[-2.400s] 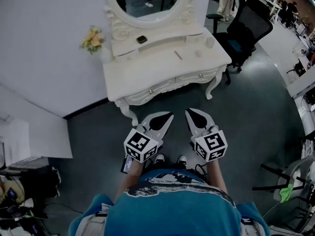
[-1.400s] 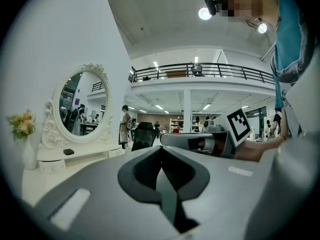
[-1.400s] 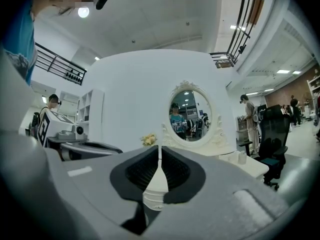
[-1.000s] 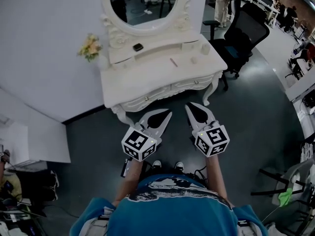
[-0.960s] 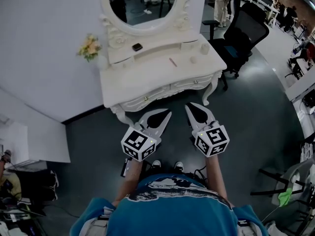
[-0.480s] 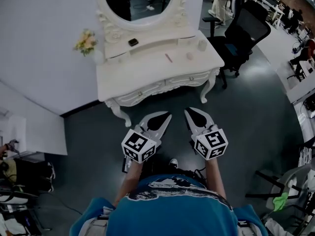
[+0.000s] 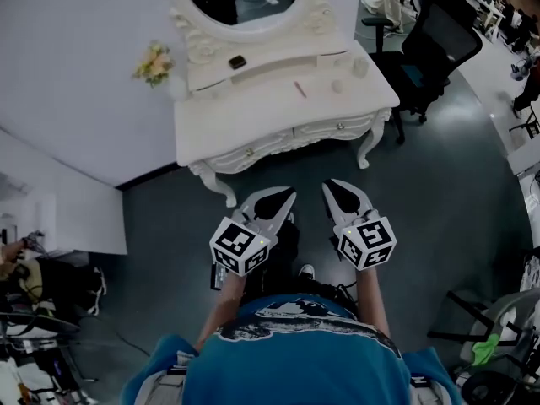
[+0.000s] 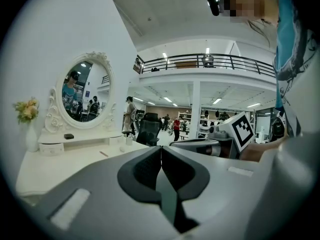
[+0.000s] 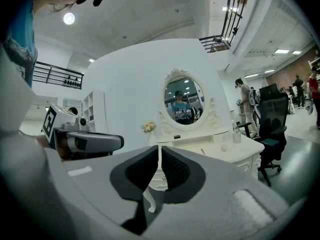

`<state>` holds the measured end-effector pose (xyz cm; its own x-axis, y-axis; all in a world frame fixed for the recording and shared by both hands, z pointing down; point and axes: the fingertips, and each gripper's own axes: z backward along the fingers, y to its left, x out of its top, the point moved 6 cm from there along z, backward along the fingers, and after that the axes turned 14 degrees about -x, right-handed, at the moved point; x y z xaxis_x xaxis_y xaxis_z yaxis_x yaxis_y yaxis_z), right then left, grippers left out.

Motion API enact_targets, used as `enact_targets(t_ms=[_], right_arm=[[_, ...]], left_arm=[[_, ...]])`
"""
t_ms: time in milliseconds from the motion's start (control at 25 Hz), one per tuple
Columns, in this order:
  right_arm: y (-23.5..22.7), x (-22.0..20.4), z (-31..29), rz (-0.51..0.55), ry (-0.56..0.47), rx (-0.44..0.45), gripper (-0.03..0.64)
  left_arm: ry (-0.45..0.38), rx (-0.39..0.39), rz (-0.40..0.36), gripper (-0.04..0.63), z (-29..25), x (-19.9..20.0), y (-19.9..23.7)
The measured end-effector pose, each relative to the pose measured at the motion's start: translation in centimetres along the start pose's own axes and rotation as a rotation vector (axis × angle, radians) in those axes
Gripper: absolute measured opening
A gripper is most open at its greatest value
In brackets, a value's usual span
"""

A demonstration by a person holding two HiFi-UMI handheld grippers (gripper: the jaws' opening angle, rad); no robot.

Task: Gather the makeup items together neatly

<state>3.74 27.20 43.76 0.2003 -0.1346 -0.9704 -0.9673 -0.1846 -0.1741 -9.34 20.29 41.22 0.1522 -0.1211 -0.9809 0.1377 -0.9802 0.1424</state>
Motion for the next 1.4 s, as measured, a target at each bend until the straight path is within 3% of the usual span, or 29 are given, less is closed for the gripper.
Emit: enact_targets(t_ms=[320,1000,1400], right_arm=[[-2.3,0.5,-5.3,0.01,0.022,-0.035,0.023],[-6.0,4.5,-21.9,0.005,0.055,-0.182,0.025],[-6.3,4.6,-26.3,0.006,0.076,-0.225,0.025]], left_arm=[[-0.002,-0.031,0.009,0.009,-2.2,0.3,6.0],[0.036,-0.083,0.024,0.011,-2.7,2.9,25.7],[0.023,-0.129,0.027,0.011,-3.9,3.5,30.7]])
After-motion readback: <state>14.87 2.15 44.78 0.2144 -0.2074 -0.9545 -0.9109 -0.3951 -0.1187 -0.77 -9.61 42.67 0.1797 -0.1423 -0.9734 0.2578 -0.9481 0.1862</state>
